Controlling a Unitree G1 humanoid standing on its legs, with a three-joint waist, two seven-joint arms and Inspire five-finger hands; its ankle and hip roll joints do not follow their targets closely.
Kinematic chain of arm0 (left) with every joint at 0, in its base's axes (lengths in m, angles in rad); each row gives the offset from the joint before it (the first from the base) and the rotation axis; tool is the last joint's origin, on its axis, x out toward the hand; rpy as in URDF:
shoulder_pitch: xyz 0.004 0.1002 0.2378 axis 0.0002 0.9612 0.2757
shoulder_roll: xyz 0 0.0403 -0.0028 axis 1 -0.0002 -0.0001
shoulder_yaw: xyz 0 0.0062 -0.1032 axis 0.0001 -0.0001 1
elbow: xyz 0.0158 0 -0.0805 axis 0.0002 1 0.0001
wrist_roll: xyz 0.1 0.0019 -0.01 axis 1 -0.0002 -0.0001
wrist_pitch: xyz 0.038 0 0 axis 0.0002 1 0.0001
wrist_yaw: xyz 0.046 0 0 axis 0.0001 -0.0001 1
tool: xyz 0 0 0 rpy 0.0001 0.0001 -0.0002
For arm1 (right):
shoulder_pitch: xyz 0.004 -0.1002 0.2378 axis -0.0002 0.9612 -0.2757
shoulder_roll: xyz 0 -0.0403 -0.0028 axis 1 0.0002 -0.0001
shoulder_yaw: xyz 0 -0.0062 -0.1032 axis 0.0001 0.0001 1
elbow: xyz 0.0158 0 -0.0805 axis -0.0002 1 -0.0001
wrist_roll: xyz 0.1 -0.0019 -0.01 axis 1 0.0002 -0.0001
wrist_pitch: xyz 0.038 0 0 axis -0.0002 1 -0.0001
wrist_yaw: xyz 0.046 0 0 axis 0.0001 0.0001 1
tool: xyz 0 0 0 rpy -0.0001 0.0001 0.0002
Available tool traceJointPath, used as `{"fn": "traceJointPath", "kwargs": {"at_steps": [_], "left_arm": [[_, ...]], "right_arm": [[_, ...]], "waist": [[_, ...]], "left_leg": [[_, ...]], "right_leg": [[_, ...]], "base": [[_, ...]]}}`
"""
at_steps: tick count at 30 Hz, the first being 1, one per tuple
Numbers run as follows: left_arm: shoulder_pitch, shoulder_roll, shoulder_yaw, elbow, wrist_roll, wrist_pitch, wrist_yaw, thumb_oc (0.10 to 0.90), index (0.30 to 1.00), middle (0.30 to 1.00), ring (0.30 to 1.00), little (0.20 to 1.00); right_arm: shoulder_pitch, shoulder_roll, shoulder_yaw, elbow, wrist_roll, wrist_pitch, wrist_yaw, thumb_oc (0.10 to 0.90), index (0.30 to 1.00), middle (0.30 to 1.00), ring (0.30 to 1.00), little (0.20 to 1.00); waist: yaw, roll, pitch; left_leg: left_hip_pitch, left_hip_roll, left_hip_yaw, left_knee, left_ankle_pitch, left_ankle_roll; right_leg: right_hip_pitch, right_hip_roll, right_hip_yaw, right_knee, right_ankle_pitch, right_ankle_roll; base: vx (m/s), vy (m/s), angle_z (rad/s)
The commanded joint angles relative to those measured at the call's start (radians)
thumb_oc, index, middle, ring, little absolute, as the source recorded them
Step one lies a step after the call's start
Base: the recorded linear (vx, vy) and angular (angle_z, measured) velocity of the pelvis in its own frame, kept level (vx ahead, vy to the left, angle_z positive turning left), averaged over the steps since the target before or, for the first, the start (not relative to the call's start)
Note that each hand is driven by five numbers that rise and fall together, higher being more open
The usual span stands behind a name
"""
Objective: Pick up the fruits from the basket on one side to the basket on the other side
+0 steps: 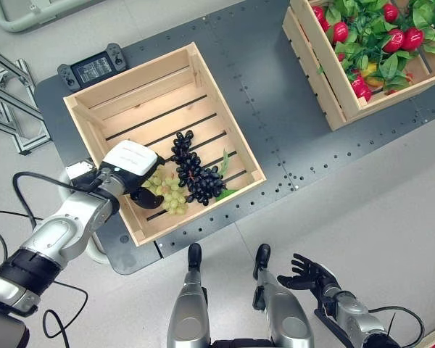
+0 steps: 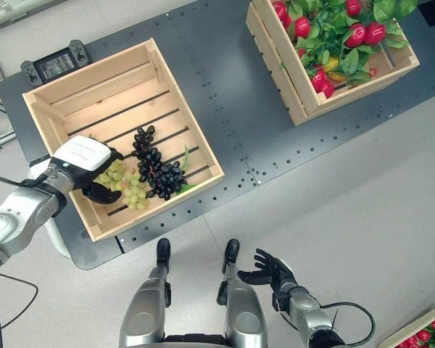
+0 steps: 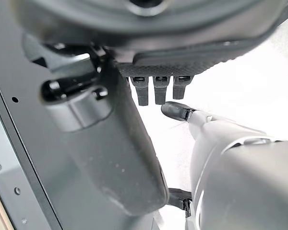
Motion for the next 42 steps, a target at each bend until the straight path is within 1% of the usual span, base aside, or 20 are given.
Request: {"fn": "traceJointPath", "kwargs": {"at_steps": [1,2,4,5,6,7,8,9,10,11,12,13,14,17,19,25,29,33,37,42], "left_arm": [[-0.138,0.085,0.039,-0.049,0.059,0.012,-0.040,0.800,0.900,0.900,0.900,0.900],[-0.163,0.089,0.024,-0.053,0.075,0.032,-0.079,0.800,0.900,0.900,0.900,0.900],[-0.185,0.095,0.008,-0.047,0.083,0.052,-0.106,0.800,0.900,0.900,0.900,0.900],[-0.208,0.099,-0.009,-0.036,0.089,0.081,-0.128,0.800,0.900,0.900,0.900,0.900],[-0.214,0.098,-0.013,-0.032,0.092,0.090,-0.134,0.800,0.900,0.900,0.900,0.900],[-0.227,0.093,-0.027,-0.012,0.112,0.123,-0.142,0.800,0.900,0.900,0.900,0.900],[-0.231,0.089,-0.032,-0.003,0.118,0.138,-0.137,0.800,0.900,0.900,0.900,0.900],[-0.233,0.081,-0.038,0.020,0.130,0.194,-0.100,0.800,0.900,0.900,0.900,0.900],[-0.234,0.077,-0.041,0.029,0.140,0.212,-0.086,0.800,0.900,0.900,0.900,0.900],[-0.237,0.058,-0.046,0.067,0.184,0.249,-0.055,0.800,0.900,0.900,0.900,0.900],[-0.236,0.047,-0.051,0.102,0.193,0.264,-0.020,0.800,0.900,0.900,0.900,0.900],[-0.237,0.042,-0.055,0.119,0.198,0.264,-0.007,0.800,0.900,0.900,0.900,0.900],[-0.235,0.012,-0.070,0.188,0.232,0.272,0.014,0.800,0.900,0.900,0.900,0.900],[-0.217,-0.035,-0.078,0.268,0.271,0.294,0.061,0.800,0.900,0.900,0.900,0.900],[-0.212,-0.099,-0.084,0.353,0.307,0.325,0.099,0.800,0.900,0.900,0.900,0.900],[-0.220,-0.205,-0.103,0.515,0.309,0.360,0.121,0.800,0.900,0.900,0.900,0.900],[-0.220,-0.243,-0.109,0.571,0.296,0.371,0.126,0.800,0.900,0.900,0.900,0.900],[-0.216,-0.283,-0.111,0.625,0.267,0.395,0.179,0.800,0.900,0.900,0.900,0.900],[-0.226,-0.313,-0.112,0.682,0.240,0.396,0.261,0.800,0.900,0.900,0.900,0.900],[-0.240,-0.350,-0.108,0.763,0.215,0.421,0.310,0.800,0.900,0.900,0.900,0.900]], "right_arm": [[0.029,-0.068,-0.034,0.000,-0.005,-0.034,0.037,0.800,0.900,0.900,0.900,0.900],[0.026,-0.061,-0.028,0.009,-0.003,-0.040,0.039,0.800,0.900,0.900,0.900,0.900],[0.023,-0.057,-0.025,0.021,0.002,-0.047,0.042,0.800,0.900,0.900,0.900,0.900],[0.019,-0.052,-0.019,0.026,0.006,-0.049,0.045,0.800,0.900,0.900,0.900,0.900],[0.018,-0.050,-0.018,0.027,0.007,-0.049,0.046,0.800,0.900,0.900,0.900,0.900],[0.015,-0.044,-0.013,0.029,0.010,-0.047,0.050,0.800,0.900,0.900,0.900,0.900],[0.014,-0.043,-0.011,0.028,0.011,-0.045,0.050,0.800,0.900,0.900,0.900,0.900],[0.011,-0.039,-0.007,0.027,0.014,-0.042,0.049,0.800,0.900,0.900,0.900,0.900],[0.010,-0.038,-0.004,0.027,0.015,-0.041,0.048,0.800,0.900,0.900,0.900,0.900],[0.006,-0.031,0.003,0.029,0.019,-0.042,0.046,0.800,0.900,0.900,0.900,0.900],[0.003,-0.027,0.011,0.031,0.022,-0.045,0.047,0.800,0.900,0.900,0.900,0.900],[0.002,-0.025,0.014,0.031,0.023,-0.045,0.047,0.800,0.900,0.900,0.900,0.900],[-0.008,-0.019,0.025,0.032,0.026,-0.043,0.046,0.800,0.900,0.900,0.900,0.900],[-0.023,-0.015,0.035,0.032,0.031,-0.036,0.042,0.800,0.900,0.900,0.900,0.900],[-0.040,-0.011,0.050,0.028,0.032,-0.026,0.036,0.800,0.900,0.900,0.900,0.900],[-0.065,-0.012,0.068,0.015,0.028,-0.013,0.023,0.800,0.900,0.900,0.900,0.900],[-0.073,-0.018,0.072,0.008,0.021,-0.004,0.020,0.800,0.900,0.900,0.900,0.900],[-0.081,-0.024,0.078,0.000,0.019,-0.001,0.015,0.800,0.900,0.900,0.900,0.900],[-0.092,-0.027,0.085,-0.004,0.020,-0.002,0.009,0.800,0.900,0.900,0.900,0.900],[-0.105,-0.025,0.091,0.000,0.020,0.000,0.008,0.800,0.900,0.900,0.900,0.900]], "waist": [[-0.017,0.002,-0.033],[-0.017,-0.004,-0.034],[-0.015,-0.009,-0.035],[-0.015,-0.016,-0.034],[-0.015,-0.018,-0.034],[-0.015,-0.027,-0.035],[-0.014,-0.029,-0.035],[-0.014,-0.036,-0.034],[-0.013,-0.037,-0.034],[-0.014,-0.045,-0.033],[-0.015,-0.052,-0.030],[-0.015,-0.054,-0.029],[-0.016,-0.064,-0.026],[-0.016,-0.073,-0.022],[-0.021,-0.084,-0.017],[-0.037,-0.093,-0.005],[-0.044,-0.092,-0.001],[-0.050,-0.091,0.003],[-0.055,-0.093,0.003],[-0.057,-0.101,0.004]], "left_leg": [[-0.002,-0.056,0.058,0.073,-0.087,0.034],[-0.004,-0.055,0.059,0.075,-0.088,0.034],[-0.005,-0.053,0.057,0.077,-0.089,0.033],[-0.005,-0.051,0.057,0.079,-0.090,0.034],[-0.006,-0.051,0.057,0.080,-0.090,0.034],[-0.007,-0.048,0.058,0.083,-0.092,0.034],[-0.008,-0.047,0.058,0.085,-0.092,0.034],[-0.012,-0.046,0.056,0.091,-0.093,0.034],[-0.013,-0.045,0.056,0.092,-0.093,0.034],[-0.015,-0.042,0.057,0.098,-0.096,0.034],[-0.018,-0.040,0.055,0.105,-0.098,0.035],[-0.020,-0.039,0.055,0.107,-0.099,0.035],[-0.027,-0.035,0.055,0.114,-0.098,0.034],[-0.034,-0.034,0.051,0.117,-0.096,0.034],[-0.039,-0.032,0.053,0.121,-0.096,0.035],[-0.053,-0.034,0.058,0.129,-0.093,0.035],[-0.062,-0.036,0.059,0.133,-0.089,0.035],[-0.067,-0.038,0.059,0.134,-0.086,0.034],[-0.077,-0.038,0.063,0.141,-0.085,0.033],[-0.089,-0.037,0.064,0.152,-0.084,0.032]], "right_leg": [[-0.041,-0.028,0.044,0.110,-0.043,0.050],[-0.040,-0.026,0.042,0.108,-0.042,0.051],[-0.040,-0.025,0.041,0.108,-0.041,0.052],[-0.040,-0.021,0.041,0.109,-0.040,0.053],[-0.040,-0.021,0.041,0.109,-0.040,0.053],[-0.041,-0.017,0.041,0.110,-0.040,0.053],[-0.042,-0.016,0.041,0.111,-0.040,0.053],[-0.044,-0.013,0.042,0.115,-0.041,0.052],[-0.045,-0.013,0.042,0.116,-0.041,0.051],[-0.047,-0.010,0.044,0.119,-0.042,0.051],[-0.048,-0.008,0.045,0.122,-0.042,0.049],[-0.049,-0.007,0.045,0.123,-0.043,0.048],[-0.054,-0.003,0.048,0.127,-0.042,0.045],[-0.064,0.002,0.051,0.133,-0.042,0.043],[-0.071,0.007,0.056,0.137,-0.042,0.040],[-0.091,0.012,0.071,0.146,-0.041,0.036],[-0.102,0.011,0.076,0.153,-0.040,0.034],[-0.108,0.010,0.080,0.156,-0.042,0.033],[-0.117,0.009,0.082,0.161,-0.042,0.031],[-0.127,0.009,0.083,0.168,-0.040,0.031]], "base": [[0.02,-0.052,0.03],[0.02,-0.055,0.03],[0.02,-0.051,0.02],[0.02,-0.043,0.01],[0.02,-0.069,0.01],[0.01,-0.049,0.00],[0.02,-0.063,-0.01],[0.01,-0.040,0.00],[0.02,-0.055,0.00],[0.01,-0.047,0.00],[0.01,-0.044,0.00],[0.00,-0.041,0.00],[-0.01,-0.030,0.00],[0.00,0.000,0.00],[0.00,0.000,0.00],[-0.01,0.009,0.00],[-0.02,0.037,-0.03],[-0.02,0.035,-0.04],[-0.01,0.006,-0.01],[0.00,0.000,0.00]]}}
